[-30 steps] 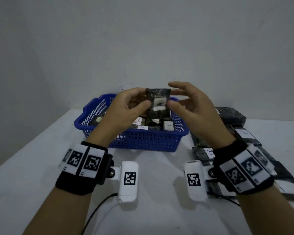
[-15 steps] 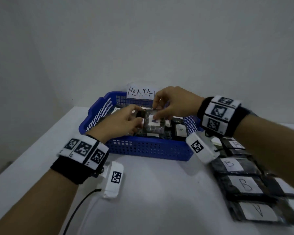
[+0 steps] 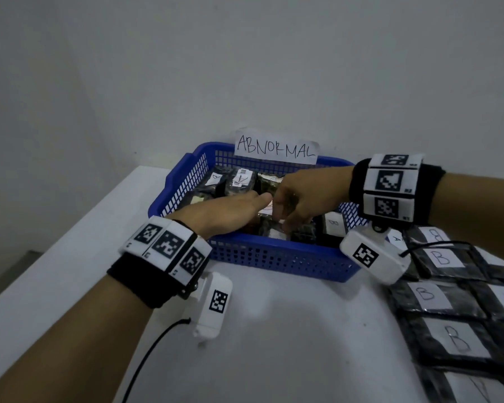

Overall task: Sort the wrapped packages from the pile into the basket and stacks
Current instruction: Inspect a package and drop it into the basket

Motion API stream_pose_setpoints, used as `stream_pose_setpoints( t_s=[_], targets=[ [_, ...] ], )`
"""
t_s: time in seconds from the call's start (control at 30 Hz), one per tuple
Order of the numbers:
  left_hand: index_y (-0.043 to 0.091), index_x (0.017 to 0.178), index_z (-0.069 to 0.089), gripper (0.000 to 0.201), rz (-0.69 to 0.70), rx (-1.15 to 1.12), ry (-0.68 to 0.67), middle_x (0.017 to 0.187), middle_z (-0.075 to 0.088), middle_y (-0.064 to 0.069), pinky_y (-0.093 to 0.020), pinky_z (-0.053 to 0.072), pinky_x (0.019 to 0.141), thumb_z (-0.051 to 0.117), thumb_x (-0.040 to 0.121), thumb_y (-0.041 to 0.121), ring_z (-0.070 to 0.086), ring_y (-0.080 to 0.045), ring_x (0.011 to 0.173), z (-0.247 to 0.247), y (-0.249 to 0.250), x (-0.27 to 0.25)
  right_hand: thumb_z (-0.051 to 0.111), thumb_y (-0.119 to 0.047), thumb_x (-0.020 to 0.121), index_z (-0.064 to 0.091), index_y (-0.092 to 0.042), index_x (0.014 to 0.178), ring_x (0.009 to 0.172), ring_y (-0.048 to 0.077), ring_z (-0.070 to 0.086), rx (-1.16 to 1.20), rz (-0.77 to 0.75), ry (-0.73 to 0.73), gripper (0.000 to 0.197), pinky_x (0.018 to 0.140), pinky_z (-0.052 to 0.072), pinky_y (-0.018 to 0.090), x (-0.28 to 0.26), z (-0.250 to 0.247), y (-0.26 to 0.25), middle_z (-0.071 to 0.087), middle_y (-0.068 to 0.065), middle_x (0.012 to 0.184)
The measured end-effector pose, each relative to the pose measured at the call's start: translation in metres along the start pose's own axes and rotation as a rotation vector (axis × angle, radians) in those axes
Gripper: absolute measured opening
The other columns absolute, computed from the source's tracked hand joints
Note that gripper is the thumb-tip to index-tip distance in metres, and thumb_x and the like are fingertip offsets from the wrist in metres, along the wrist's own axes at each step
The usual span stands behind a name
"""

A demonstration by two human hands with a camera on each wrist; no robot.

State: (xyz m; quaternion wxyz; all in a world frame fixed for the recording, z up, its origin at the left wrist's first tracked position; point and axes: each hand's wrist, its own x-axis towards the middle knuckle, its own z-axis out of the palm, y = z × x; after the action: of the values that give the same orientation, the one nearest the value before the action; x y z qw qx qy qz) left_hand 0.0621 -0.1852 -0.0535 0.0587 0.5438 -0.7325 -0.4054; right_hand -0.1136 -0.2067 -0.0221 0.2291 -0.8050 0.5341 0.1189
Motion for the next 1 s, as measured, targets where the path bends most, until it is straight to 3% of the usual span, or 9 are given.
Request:
stream_pose_setpoints(
  t_s=[0.2,0.3,0.47,0.57,0.63,0.7,0.77,0.83,1.0],
  targets=[
    [0.030,0.153,0.023,0.061,-0.032,-0.016,-0.041,0.157,0.039,-0.001,-0.049,0.027,0.118,0.021,0.102,0.062,0.036,-0.025,0.143,0.000,-0.002,0.006,0.074,-0.033,0.090,0.070,-0.023,0.119,0.084,0.009,0.068,-0.055,-0.017,-0.051,0.031,0.074,0.055,0.023,-0.009,0.000,-0.001,0.074,-0.011,0.094],
    [0.028,0.143,0.029,0.051,-0.018,0.013,-0.047,0.147,0.048,-0.003,-0.046,0.033,0.111,0.019,0.103,0.059,0.046,-0.023,0.131,0.000,-0.002,0.007,0.071,-0.028,0.092,0.065,-0.023,0.131,0.100,0.016,0.069,-0.065,-0.014,-0.112,0.040,0.093,0.058,0.034,-0.011,-0.001,-0.002,0.071,-0.004,0.120],
    [0.025,0.128,0.034,0.041,-0.010,0.087,-0.054,0.127,0.054,-0.003,-0.041,0.038,0.097,0.019,0.105,0.055,0.053,-0.018,0.112,-0.002,0.001,0.008,0.069,-0.030,0.094,0.056,-0.027,0.140,0.110,0.020,0.065,-0.077,0.030,-0.226,0.048,0.101,0.054,0.041,-0.017,-0.003,-0.008,0.063,-0.004,0.133],
    [0.022,0.122,0.036,0.039,0.000,0.112,-0.059,0.125,0.059,-0.005,-0.041,0.041,0.097,0.021,0.105,0.054,0.057,-0.022,0.113,0.000,0.002,0.011,0.057,-0.011,0.094,0.056,-0.026,0.140,0.100,0.006,0.064,-0.114,0.039,-0.350,0.048,0.093,0.056,0.029,-0.016,0.001,-0.018,0.064,-0.003,0.121],
    [0.021,0.120,0.037,0.037,0.019,0.150,-0.046,0.119,0.063,-0.007,-0.040,0.042,0.093,0.023,0.105,0.052,0.060,-0.024,0.109,0.002,0.005,0.012,0.046,0.002,0.093,0.056,-0.020,0.139,0.067,-0.007,0.061,-0.164,0.069,-0.400,0.052,0.063,0.052,0.014,-0.012,0.004,-0.026,0.063,-0.005,0.097],
    [0.021,0.118,0.039,0.034,0.042,0.173,-0.018,0.104,0.064,-0.004,-0.035,0.042,0.079,0.025,0.106,0.050,0.061,-0.020,0.094,0.003,0.006,0.011,0.044,0.003,0.094,0.053,-0.022,0.143,0.062,0.000,0.059,-0.210,0.072,-0.376,0.055,0.051,0.049,0.015,-0.008,0.006,-0.031,0.061,-0.006,0.094],
    [0.020,0.115,0.041,0.033,0.076,0.171,0.017,0.094,0.061,0.001,-0.032,0.038,0.068,0.026,0.106,0.048,0.057,-0.014,0.081,0.004,0.005,0.010,0.045,-0.006,0.098,0.051,-0.023,0.144,0.078,0.009,0.062,-0.222,0.062,-0.310,0.049,0.064,0.056,0.019,-0.006,0.005,-0.031,0.065,0.000,0.109],
    [0.020,0.116,0.043,0.035,0.096,0.151,0.048,0.096,0.062,0.000,-0.032,0.039,0.068,0.025,0.106,0.048,0.059,-0.015,0.085,0.003,0.003,0.010,0.048,-0.020,0.103,0.056,-0.019,0.136,0.085,0.018,0.067,-0.157,0.107,-0.272,0.034,0.079,0.060,0.031,-0.005,0.003,-0.027,0.069,0.005,0.106],
    [0.023,0.121,0.045,0.040,0.057,-0.059,0.046,0.117,0.064,-0.003,-0.043,0.051,0.092,0.023,0.105,0.052,0.065,-0.020,0.097,0.003,-0.002,0.012,0.052,-0.036,0.103,0.055,-0.015,0.117,0.088,0.024,0.072,-0.012,0.148,-0.328,0.025,0.083,0.062,0.036,-0.009,0.007,-0.017,0.073,0.008,0.097]
  ],
)
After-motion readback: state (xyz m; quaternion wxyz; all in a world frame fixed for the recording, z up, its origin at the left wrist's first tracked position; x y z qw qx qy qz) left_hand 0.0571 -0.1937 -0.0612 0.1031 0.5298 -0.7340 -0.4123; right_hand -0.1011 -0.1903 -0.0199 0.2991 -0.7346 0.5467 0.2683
